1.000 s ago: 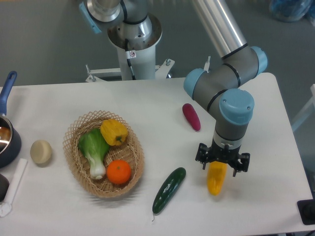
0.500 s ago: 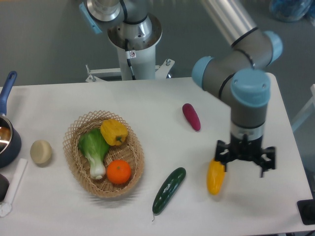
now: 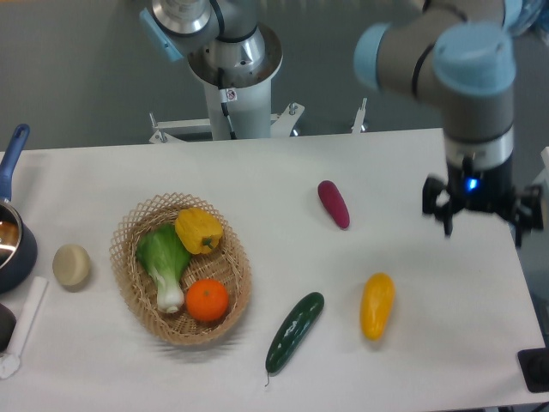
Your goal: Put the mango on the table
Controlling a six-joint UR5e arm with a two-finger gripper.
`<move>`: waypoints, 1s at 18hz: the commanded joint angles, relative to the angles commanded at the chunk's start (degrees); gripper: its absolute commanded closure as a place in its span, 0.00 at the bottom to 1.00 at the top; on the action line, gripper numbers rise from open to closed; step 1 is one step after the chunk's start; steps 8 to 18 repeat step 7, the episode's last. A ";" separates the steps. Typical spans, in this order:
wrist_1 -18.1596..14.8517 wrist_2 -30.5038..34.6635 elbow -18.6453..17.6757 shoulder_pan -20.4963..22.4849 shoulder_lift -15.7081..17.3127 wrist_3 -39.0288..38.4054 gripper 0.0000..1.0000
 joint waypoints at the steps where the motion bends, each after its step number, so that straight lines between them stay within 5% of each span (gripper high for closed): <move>1: 0.00 -0.52 -1.50 1.23 1.41 2.73 0.00; 5: 0.09 -2.73 -4.58 4.32 3.88 7.58 0.00; 18: 0.17 -2.99 -4.85 4.58 4.23 7.59 0.00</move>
